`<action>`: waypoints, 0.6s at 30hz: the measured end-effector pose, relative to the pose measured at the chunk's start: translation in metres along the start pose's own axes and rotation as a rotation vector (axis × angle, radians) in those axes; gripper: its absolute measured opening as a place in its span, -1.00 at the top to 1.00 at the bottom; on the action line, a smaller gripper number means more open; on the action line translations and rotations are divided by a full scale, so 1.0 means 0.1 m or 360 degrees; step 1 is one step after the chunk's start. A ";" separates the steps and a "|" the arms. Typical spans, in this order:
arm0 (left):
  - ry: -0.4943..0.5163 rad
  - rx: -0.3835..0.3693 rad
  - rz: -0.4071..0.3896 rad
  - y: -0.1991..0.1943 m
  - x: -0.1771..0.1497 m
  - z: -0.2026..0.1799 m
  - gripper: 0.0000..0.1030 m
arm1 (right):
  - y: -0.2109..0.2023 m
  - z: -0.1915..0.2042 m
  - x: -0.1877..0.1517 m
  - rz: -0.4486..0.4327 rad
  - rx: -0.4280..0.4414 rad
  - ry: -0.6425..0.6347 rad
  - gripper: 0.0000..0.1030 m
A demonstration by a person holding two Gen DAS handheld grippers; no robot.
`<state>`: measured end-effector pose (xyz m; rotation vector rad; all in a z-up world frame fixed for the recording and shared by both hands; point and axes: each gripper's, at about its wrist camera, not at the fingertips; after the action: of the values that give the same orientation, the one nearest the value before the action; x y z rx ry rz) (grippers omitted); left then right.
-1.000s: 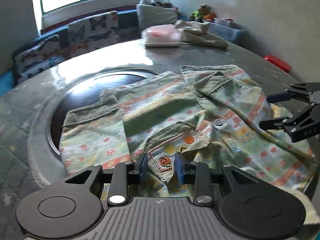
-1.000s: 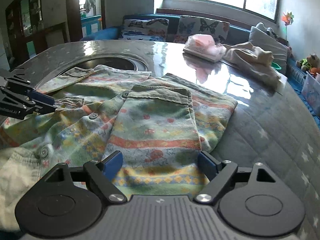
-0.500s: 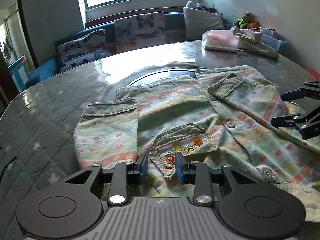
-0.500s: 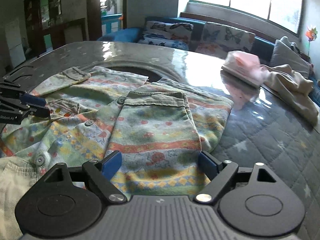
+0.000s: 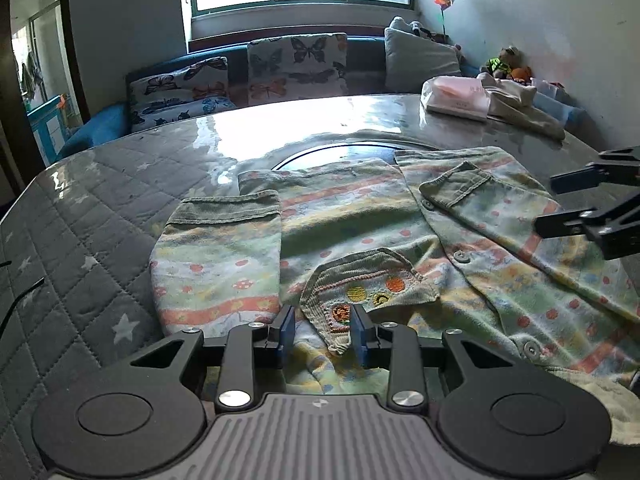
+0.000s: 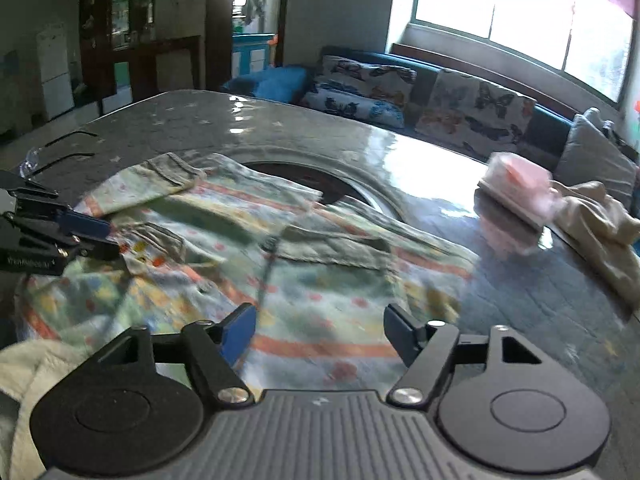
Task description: Fold clothes
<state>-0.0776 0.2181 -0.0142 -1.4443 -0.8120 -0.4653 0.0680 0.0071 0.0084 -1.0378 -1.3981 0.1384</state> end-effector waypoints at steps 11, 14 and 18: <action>-0.0010 -0.0028 -0.0017 0.00 -0.05 -0.04 -0.05 | 0.48 0.28 0.15 0.0108 0.0024 0.0089 0.20; 0.0036 -0.0013 -0.0014 0.02 -0.06 -0.11 -0.19 | 0.50 0.28 0.14 0.0099 0.0003 0.0099 0.55; 0.0025 -0.0029 -0.0007 0.04 -0.04 -0.13 -0.34 | 0.45 0.21 0.11 0.0081 -0.0028 0.0131 0.90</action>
<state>-0.0752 0.2054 -0.0189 -1.4546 -0.8005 -0.4881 0.0747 0.0514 -0.0167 -1.0822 -1.3012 0.1193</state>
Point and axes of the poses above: each gripper's, at about its wrist camera, not at the fingertips, and y roughly the way its jaws point, z to its left, x to its top, and after that the axes turned 8 degrees about -x, right-handed
